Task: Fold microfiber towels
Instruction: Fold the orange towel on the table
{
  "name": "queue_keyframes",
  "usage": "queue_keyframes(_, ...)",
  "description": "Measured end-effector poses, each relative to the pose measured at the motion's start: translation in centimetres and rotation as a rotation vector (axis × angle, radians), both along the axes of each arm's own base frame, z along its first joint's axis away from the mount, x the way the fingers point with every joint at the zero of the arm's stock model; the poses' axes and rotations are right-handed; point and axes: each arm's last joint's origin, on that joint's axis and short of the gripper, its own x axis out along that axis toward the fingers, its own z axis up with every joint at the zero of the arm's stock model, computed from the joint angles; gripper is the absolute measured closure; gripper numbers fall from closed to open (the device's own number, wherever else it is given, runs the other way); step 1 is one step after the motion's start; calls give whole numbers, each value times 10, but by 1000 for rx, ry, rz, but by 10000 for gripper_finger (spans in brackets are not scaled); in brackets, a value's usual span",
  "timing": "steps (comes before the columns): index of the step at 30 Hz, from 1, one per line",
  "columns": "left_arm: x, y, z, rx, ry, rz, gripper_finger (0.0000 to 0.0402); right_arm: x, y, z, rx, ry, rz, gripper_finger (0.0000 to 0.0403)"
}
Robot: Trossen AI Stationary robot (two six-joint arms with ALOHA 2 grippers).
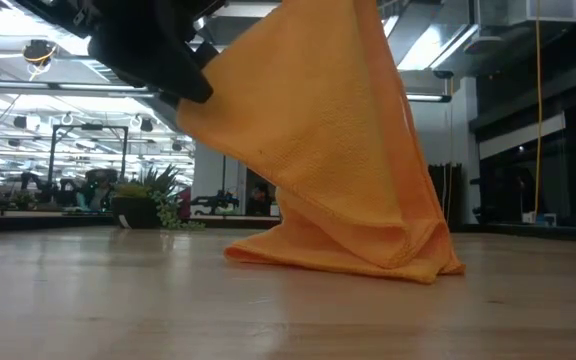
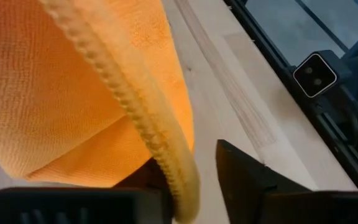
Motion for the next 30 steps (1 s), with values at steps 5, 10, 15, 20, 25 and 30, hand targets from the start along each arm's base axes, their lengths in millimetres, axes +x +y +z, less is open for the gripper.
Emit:
queue_keyframes(5, -1, 1, -1, 11, 13, 8, 377, 0, 0, 0, 0, 0, 0, 401)
queue_keyframes(10, -5, -1, -5, 21, 71, 103, 399, -1, -1, -1, -6, 15, -2, 401)
queue_keyframes(15, -19, -11, 10, -66, 94, 182, 401, -6, -3, -3, -29, 65, -13, 401)
queue_keyframes(20, -40, -26, 55, -46, 90, 197, 401, -9, -6, -5, -74, 107, -18, 401)
queue_keyframes(25, -59, -27, 131, 121, 55, 318, 401, -9, -8, -3, -169, 102, -18, 401)
queue_keyframes(30, -76, -25, 208, 145, -71, 412, 401, -14, -9, 21, -328, -1, -63, 401)
